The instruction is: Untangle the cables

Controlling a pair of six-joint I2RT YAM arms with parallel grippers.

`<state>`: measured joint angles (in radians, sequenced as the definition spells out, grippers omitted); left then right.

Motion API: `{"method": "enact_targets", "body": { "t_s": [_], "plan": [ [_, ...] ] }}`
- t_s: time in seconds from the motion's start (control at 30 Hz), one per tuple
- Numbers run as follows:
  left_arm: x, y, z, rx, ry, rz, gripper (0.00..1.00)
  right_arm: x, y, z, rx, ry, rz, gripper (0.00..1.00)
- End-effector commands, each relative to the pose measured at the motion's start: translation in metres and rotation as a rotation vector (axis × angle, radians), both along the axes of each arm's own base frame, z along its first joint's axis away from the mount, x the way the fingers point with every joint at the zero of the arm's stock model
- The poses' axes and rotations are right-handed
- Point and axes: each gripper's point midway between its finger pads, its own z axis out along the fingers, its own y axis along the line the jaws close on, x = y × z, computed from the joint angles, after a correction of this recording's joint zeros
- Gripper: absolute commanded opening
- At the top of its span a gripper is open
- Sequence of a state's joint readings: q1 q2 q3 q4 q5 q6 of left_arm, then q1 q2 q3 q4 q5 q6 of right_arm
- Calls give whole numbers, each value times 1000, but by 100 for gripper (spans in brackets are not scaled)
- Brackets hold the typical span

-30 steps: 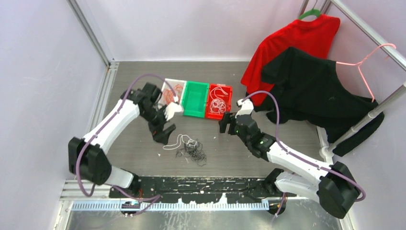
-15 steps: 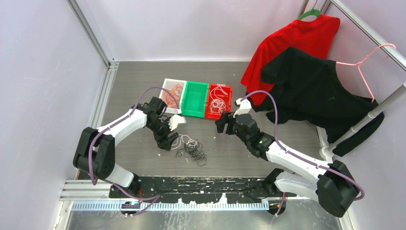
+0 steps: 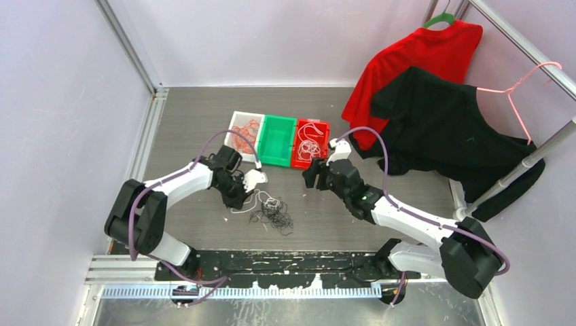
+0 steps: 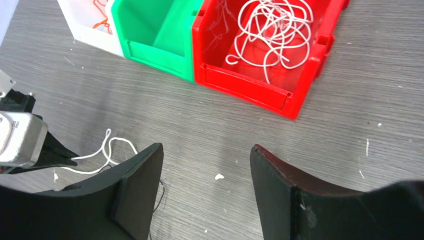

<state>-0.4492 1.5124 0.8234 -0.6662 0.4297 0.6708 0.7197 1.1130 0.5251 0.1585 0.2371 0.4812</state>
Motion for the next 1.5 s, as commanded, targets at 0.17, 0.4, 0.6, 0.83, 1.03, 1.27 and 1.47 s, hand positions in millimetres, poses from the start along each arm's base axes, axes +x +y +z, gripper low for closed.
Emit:
{"method": "enact_targets", "body": {
  "t_s": [0.17,0.4,0.6,0.83,1.03,1.27,1.47],
  "plan": [
    [31,-15,118,-112,-239,86,0,13,43,62,158,-116,130,72],
    [9,-23,233,-261,-308,74,0,1,84,119,264,-245,324,82],
    [3,-27,283,-312,-376,62,0,-20,125,160,288,-347,462,85],
    [-18,-48,330,-412,-452,-18,0,-30,156,175,248,-404,486,84],
    [-42,-59,353,-482,-454,-108,0,-14,154,167,203,-406,399,77],
    [-35,-65,356,-497,-493,-119,0,-18,138,153,202,-405,367,79],
    [-9,-76,341,-462,-537,-100,0,-28,109,147,135,-408,340,87]
  ]
}}
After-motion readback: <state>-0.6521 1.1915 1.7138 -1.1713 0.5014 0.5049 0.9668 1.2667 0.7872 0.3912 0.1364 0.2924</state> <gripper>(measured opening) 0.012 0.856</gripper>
